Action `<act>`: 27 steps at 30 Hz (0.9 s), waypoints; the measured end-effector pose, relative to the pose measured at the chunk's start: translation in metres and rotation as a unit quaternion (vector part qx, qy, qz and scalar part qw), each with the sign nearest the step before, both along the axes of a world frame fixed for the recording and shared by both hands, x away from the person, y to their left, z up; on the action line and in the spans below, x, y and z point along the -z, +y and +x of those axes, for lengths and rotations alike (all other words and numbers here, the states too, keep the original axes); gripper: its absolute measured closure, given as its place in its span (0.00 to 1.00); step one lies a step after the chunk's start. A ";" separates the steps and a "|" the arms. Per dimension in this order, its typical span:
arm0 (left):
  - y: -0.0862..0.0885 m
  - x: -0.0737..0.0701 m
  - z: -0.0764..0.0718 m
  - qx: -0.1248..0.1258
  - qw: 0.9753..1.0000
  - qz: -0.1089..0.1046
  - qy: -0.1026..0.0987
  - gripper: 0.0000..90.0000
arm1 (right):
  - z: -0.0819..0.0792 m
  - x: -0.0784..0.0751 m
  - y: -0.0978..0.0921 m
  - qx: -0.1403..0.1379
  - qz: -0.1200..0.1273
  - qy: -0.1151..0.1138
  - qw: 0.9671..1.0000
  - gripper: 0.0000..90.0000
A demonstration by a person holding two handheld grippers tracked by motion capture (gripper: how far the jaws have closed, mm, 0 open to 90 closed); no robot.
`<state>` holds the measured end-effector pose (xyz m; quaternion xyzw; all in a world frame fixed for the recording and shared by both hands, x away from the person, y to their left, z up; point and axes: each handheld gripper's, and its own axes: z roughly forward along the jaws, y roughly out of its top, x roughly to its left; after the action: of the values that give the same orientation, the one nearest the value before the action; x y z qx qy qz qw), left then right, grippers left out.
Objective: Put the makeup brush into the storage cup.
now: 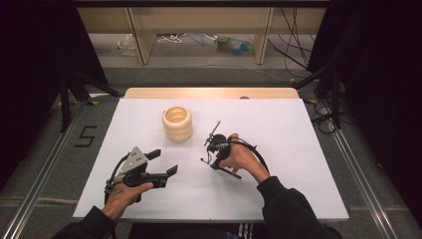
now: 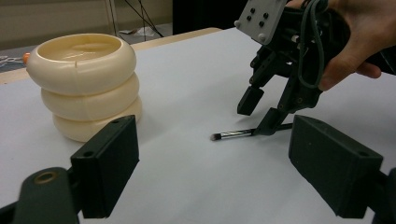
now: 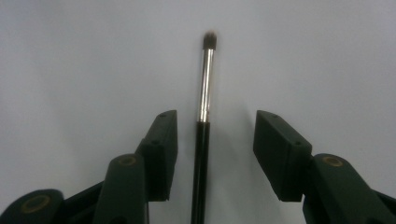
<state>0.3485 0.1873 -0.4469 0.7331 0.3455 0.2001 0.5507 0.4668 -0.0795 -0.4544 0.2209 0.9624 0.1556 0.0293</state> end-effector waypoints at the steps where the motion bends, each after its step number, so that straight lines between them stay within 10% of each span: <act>1: 0.000 0.000 0.000 0.000 1.000 0.001 0.000 0.17 | 0.000 0.000 0.000 0.000 -0.002 0.002 1.000 0.59; 27: 0.002 0.000 0.000 -0.002 1.000 -0.002 0.002 0.17 | 0.002 0.004 0.007 -0.008 -0.032 0.003 0.999 0.76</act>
<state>0.3487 0.1888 -0.4464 0.7318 0.3486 0.1994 0.5507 0.4688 -0.0726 -0.4582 0.2122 0.9688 0.1239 0.0318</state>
